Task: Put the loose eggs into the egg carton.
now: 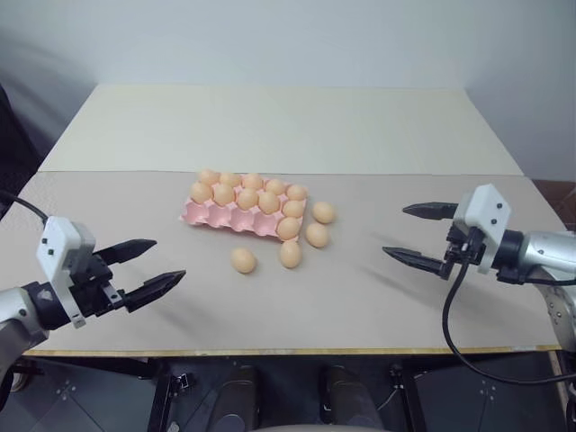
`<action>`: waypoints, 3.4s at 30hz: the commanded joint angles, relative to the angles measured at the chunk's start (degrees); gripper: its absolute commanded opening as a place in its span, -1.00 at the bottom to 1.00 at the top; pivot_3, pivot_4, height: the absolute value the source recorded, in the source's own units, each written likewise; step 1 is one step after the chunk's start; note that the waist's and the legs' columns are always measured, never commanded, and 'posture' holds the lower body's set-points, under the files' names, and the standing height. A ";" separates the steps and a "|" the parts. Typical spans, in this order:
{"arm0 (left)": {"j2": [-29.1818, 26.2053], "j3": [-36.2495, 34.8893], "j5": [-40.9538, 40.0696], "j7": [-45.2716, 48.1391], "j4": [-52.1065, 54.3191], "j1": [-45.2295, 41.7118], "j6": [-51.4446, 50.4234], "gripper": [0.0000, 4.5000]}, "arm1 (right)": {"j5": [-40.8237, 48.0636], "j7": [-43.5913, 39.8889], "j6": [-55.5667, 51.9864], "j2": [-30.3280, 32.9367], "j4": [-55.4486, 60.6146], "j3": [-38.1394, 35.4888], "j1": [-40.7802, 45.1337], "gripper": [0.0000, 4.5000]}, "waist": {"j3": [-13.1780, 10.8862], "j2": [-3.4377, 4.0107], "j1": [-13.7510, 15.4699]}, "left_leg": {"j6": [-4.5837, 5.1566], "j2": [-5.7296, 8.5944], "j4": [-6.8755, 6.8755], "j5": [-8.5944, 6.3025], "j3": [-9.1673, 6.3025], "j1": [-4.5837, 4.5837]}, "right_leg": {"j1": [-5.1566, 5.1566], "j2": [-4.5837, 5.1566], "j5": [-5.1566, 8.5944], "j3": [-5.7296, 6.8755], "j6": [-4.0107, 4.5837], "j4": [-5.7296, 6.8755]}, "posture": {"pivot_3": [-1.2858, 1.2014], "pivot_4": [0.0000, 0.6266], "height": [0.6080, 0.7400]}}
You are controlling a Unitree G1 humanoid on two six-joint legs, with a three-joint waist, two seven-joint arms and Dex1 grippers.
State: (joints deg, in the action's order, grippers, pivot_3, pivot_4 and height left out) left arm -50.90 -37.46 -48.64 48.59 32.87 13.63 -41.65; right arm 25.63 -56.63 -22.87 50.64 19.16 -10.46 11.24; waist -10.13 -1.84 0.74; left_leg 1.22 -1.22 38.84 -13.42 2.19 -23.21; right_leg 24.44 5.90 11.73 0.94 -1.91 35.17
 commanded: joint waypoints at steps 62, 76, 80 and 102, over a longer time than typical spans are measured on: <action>-0.32 3.25 0.97 1.80 -2.96 -7.49 2.59 1.00 | -23.05 12.21 -7.06 -40.70 -26.45 28.57 41.97 -0.37 | -0.01 0.04 -2.51 | -0.16 -0.76 -0.10 -0.04 0.83 -0.12 | 0.81 -0.81 -0.68 -0.38 0.67 0.61 | 0.03 -0.52 1.00; -0.34 1.77 0.89 1.92 -1.81 -5.92 2.58 1.00 | -27.44 16.52 -6.62 -42.76 -26.44 31.71 40.63 0.98 | -0.01 0.03 -2.66 | -0.51 -0.75 -0.13 0.16 0.78 -0.17 | 0.91 -0.80 -0.65 -0.35 0.71 0.68 | 0.03 -0.52 1.00; -0.55 2.20 0.66 2.01 -1.86 -6.47 2.61 1.00 | -24.91 15.15 -9.76 -39.41 -19.74 27.82 40.33 0.98 | -0.01 0.03 -2.60 | -0.51 -0.76 -0.13 0.16 0.77 -0.17 | 0.90 -0.80 -0.65 -0.34 0.71 0.68 | 0.03 -0.52 1.00; -2.53 -0.02 5.90 9.87 -10.46 -3.62 6.76 1.00 | -1.92 -10.28 -0.17 -3.03 1.24 -1.84 1.09 0.98 | -0.03 -0.04 -1.63 | -0.51 -0.88 -0.20 0.14 0.95 0.05 | 0.79 -0.81 -0.08 -0.40 0.58 0.61 | 0.03 -0.52 1.00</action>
State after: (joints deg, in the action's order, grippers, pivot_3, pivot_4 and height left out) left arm -53.57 -35.17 -41.82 58.51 20.76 9.75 -35.06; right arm 22.72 -67.79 -24.70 47.08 18.18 -10.29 12.08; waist -10.16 -1.87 -0.89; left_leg 0.70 -2.09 38.65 -13.28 3.14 -23.17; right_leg 25.24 5.10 11.66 0.53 -1.33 35.77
